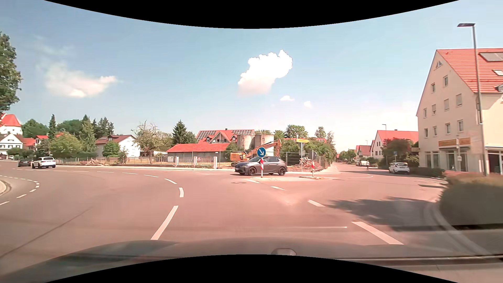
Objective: Follow the waypoints while adhering to traffic rules and regulations
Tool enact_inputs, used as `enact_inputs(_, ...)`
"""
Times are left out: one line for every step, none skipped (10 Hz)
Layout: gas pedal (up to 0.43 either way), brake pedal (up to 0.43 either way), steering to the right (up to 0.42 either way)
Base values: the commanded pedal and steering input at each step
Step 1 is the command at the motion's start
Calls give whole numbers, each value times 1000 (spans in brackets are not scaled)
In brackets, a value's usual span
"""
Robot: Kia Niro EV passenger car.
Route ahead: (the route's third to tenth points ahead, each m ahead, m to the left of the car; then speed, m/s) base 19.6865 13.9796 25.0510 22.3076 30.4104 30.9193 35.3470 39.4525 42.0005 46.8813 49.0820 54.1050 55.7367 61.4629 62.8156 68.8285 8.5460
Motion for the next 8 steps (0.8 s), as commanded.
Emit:
enact_inputs(130, 0, -177)
enact_inputs(130, 0, -178)
enact_inputs(130, 0, -178)
enact_inputs(150, 0, -178)
enact_inputs(150, 0, -178)
enact_inputs(150, 0, -177)
enact_inputs(157, 0, -177)
enact_inputs(157, 0, -177)
